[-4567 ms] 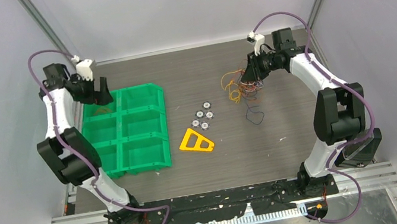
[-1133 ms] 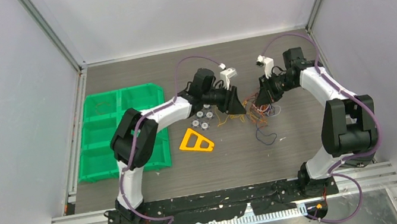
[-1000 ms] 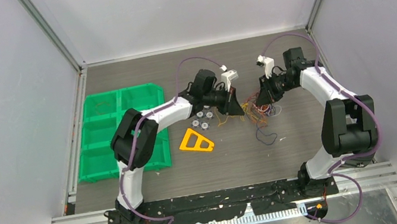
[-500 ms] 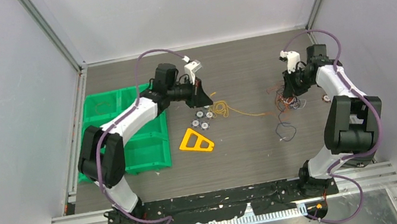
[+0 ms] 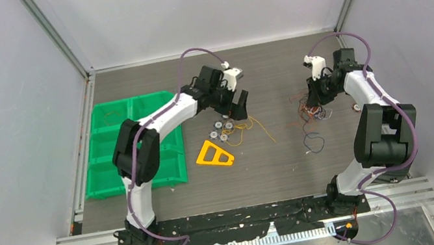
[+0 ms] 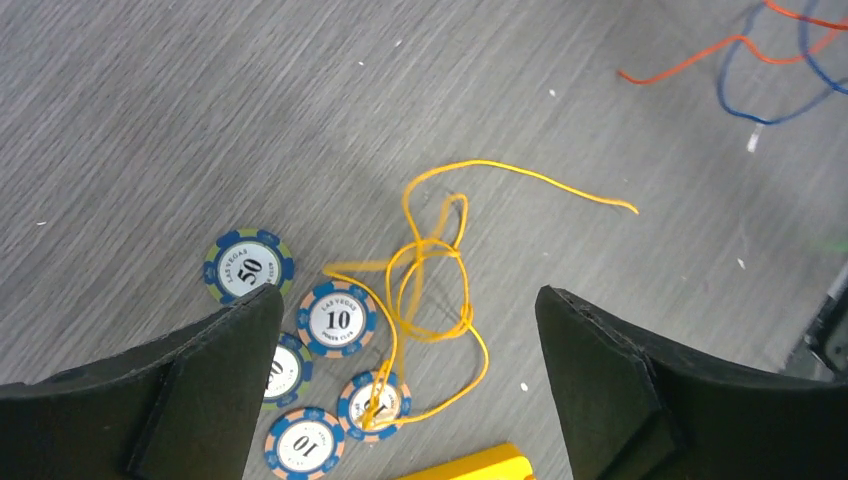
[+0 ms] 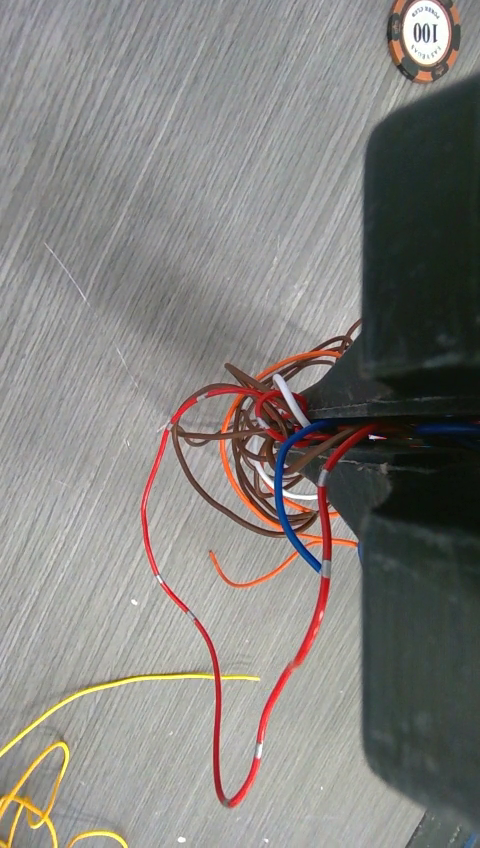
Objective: Untangle the cables
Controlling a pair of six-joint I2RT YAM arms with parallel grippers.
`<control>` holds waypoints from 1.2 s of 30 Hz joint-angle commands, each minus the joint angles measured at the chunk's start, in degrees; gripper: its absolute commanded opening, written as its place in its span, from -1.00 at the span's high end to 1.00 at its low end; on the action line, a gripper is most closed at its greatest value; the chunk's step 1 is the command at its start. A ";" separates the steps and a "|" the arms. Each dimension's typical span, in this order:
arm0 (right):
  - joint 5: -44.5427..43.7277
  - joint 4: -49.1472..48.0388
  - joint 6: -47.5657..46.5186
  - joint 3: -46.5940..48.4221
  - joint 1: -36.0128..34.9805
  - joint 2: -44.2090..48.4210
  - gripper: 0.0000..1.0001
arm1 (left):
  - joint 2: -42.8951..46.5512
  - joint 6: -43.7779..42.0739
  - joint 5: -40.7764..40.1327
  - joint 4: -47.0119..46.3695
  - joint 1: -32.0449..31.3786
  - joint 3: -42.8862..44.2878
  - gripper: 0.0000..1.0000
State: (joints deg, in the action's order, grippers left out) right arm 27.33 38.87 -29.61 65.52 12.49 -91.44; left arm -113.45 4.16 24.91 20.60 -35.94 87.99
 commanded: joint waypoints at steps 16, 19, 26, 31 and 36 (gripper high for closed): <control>1.83 0.97 -0.48 2.67 -0.19 0.41 0.89 | -14.36 -4.79 -11.30 24.38 -7.82 16.55 -0.02; 1.70 1.08 -0.78 3.13 -0.19 -0.05 0.89 | -12.24 -11.07 -9.82 25.56 -7.93 17.30 0.69; 2.32 2.73 -1.02 6.20 -0.23 -1.21 0.89 | 3.65 -15.36 3.02 26.86 -2.31 19.88 1.00; 3.30 2.51 0.30 7.99 -0.72 -1.67 0.89 | 15.81 -15.01 12.98 28.01 9.21 16.31 1.00; 4.02 1.48 1.73 7.76 -1.86 -2.31 0.89 | 21.90 -19.25 14.73 28.86 22.44 13.52 1.00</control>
State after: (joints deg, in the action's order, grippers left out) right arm 29.34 41.60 -29.39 71.24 11.81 -93.32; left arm -93.95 -11.25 34.54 47.07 -20.43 104.14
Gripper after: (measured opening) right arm 0.137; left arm 0.024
